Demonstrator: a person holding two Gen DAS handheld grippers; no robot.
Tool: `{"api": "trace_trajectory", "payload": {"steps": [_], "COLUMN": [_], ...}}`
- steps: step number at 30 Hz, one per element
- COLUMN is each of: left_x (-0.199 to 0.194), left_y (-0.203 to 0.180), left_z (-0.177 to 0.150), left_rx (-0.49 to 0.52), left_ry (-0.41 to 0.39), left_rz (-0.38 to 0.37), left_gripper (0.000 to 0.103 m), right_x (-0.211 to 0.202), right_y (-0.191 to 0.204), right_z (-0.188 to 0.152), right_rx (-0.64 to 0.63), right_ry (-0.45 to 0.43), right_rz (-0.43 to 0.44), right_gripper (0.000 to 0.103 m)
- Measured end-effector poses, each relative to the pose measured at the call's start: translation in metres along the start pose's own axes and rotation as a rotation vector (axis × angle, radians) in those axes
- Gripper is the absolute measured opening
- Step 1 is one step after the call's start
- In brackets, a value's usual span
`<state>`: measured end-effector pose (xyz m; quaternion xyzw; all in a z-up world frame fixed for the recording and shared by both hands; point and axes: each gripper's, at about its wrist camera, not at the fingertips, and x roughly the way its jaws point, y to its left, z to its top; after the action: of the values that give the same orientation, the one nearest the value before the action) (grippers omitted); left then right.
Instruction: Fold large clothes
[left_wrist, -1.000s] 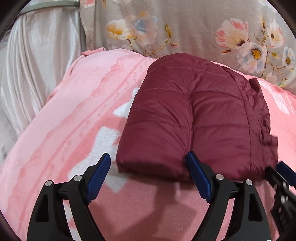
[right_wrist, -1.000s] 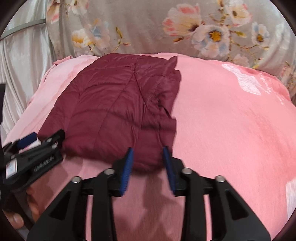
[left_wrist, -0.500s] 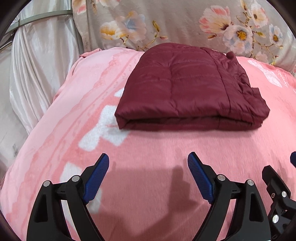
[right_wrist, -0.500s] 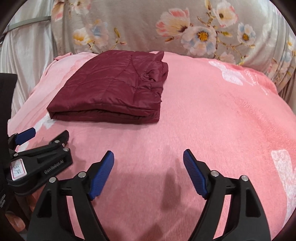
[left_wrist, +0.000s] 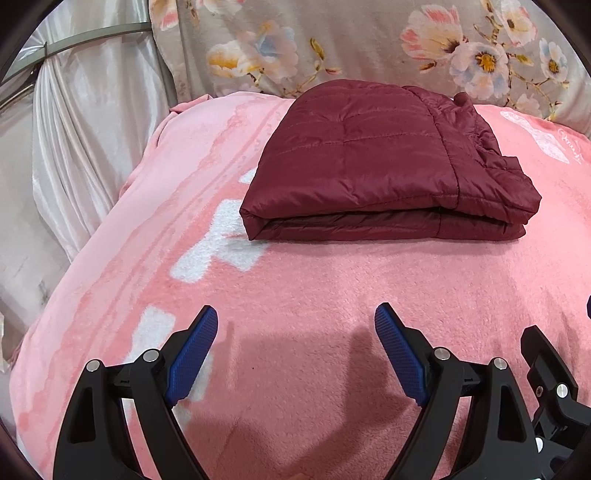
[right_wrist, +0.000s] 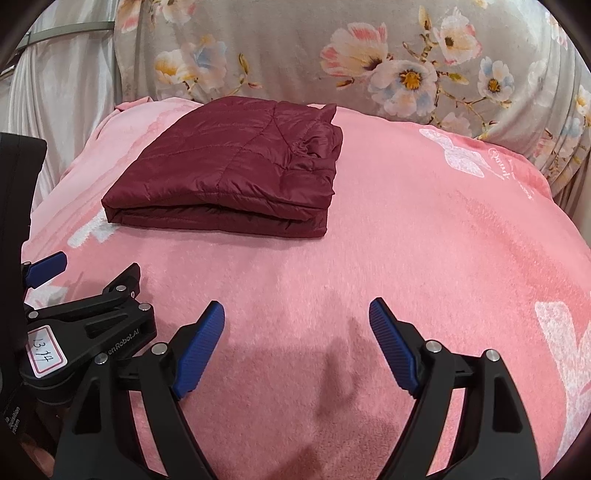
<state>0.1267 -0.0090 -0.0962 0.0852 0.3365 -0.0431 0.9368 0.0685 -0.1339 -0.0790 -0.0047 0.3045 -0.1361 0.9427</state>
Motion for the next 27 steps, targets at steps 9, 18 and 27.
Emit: {"api": "trace_trajectory", "payload": {"steps": [9,18,27], "left_x": [0.0017,0.0005,-0.0004], "left_y": [-0.0016,-0.0017,-0.002], "left_z": [0.0003,0.0007,0.0004], "left_rx": [0.007,0.002,0.002], "left_ry": [0.009,0.002,0.001], "left_rz": [0.009,0.005,0.006], "left_gripper": [0.085,0.085,0.085], "right_x": [0.0054,0.004,0.0037], "right_y": [-0.0039,-0.0024,-0.0034], "right_z": [0.0031,0.0032,0.0026], "right_rx": [0.005,0.007,0.005], "right_ry": [0.017,0.007,0.007], "right_rz": [0.005,0.001,0.002], "right_gripper": [0.078,0.078,0.078]}}
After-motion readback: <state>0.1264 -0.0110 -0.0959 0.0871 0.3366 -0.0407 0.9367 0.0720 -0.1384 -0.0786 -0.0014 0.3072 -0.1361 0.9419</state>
